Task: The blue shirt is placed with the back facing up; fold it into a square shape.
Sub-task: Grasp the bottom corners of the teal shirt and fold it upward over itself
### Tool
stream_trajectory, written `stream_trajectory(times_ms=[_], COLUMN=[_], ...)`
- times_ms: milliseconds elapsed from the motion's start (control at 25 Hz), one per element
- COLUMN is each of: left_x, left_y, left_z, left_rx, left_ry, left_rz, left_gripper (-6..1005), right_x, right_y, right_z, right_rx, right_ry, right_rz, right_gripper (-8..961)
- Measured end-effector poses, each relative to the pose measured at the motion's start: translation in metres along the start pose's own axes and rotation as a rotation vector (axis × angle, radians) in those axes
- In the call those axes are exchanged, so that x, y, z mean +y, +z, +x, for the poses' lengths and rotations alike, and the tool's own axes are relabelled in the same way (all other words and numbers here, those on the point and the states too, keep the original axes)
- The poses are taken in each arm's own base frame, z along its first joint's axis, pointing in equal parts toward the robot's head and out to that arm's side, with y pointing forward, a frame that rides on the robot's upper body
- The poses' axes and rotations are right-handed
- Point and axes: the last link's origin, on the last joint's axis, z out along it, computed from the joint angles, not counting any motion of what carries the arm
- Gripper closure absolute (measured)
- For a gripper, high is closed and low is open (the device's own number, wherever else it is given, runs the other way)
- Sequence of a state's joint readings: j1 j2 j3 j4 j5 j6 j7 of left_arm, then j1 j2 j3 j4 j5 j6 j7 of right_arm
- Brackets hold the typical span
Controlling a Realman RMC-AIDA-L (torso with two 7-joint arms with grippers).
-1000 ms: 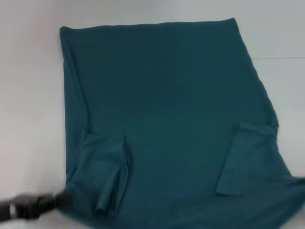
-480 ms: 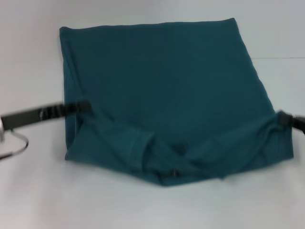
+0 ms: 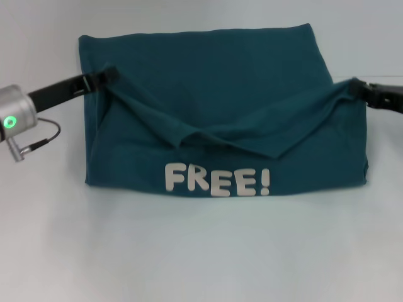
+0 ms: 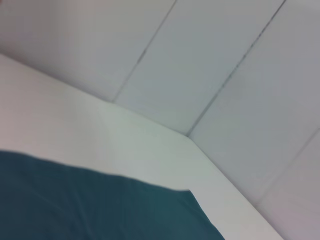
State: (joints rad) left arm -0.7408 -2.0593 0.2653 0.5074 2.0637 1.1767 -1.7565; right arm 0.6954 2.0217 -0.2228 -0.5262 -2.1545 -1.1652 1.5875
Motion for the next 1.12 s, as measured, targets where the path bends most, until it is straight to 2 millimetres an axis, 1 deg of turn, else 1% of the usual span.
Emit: stream_trajectory(times_ms=[200, 440, 720, 960, 1120], left_x=[0.000, 0.000, -0.004, -0.008, -0.008], left_y=[0.020, 0.033, 0.037, 0.037, 0.039], left_z=[0.007, 0.006, -0.001, -0.001, -0.004], left_rx=[0.049, 0.076, 0.092, 0.107, 0.100], left_ry=[0.054, 0.103, 0.110, 0.120, 0.142], left_rz=[0.070, 0.134, 0.177, 0.206, 0.225], left_gripper=[923, 922, 921, 920, 919], right_x=[0.004, 0.010, 0.012, 0.011, 0.012], right_y=[0.027, 0.048, 0.056, 0.059, 0.062], right_z=[-0.013, -0.015, -0.009, -0.011, -0.008], right_rx=[0.004, 0.028, 0.047, 0.042, 0.049], right_ry=[-0.071, -0.125, -0.146, -0.153, -0.158], right_rz=[0.063, 0.105, 0.140, 0.160, 0.167], right_gripper=[954, 953, 953, 953, 953])
